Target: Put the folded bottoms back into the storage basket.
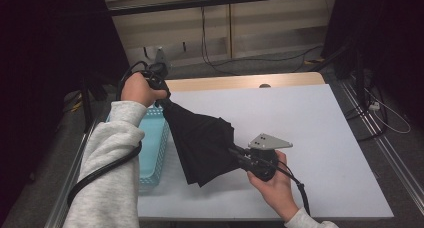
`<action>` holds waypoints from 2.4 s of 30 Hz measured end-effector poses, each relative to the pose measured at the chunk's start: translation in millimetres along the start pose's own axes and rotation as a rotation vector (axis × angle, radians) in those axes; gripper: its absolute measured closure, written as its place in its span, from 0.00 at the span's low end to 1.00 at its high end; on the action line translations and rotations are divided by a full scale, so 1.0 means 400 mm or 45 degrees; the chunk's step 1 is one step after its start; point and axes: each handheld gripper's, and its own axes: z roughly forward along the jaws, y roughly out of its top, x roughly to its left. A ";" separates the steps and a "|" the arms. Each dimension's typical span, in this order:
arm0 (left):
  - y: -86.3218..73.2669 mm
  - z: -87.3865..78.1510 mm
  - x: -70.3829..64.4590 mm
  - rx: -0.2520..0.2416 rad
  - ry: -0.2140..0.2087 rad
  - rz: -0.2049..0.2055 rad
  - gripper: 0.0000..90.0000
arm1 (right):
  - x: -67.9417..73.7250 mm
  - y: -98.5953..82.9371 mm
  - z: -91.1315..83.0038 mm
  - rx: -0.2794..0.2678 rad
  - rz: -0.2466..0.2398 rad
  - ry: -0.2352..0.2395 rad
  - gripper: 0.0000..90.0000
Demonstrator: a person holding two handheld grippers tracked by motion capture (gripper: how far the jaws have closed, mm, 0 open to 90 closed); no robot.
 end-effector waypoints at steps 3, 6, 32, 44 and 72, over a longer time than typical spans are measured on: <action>-0.001 -0.009 0.001 -0.007 0.007 -0.002 0.95 | 0.001 0.005 0.001 -0.011 0.005 -0.003 0.91; -0.005 -0.015 0.005 -0.007 0.009 -0.009 0.95 | 0.006 0.009 0.005 -0.013 0.003 0.006 0.91; -0.006 -0.094 0.023 -0.049 0.055 -0.029 0.95 | 0.036 0.060 0.016 -0.063 -0.005 0.053 0.91; -0.005 -0.126 0.023 -0.057 0.075 -0.041 0.95 | 0.051 0.081 0.019 -0.090 -0.007 0.060 0.91; -0.022 -0.217 0.059 -0.080 0.133 -0.062 0.95 | 0.097 0.125 0.048 -0.119 -0.071 0.102 0.91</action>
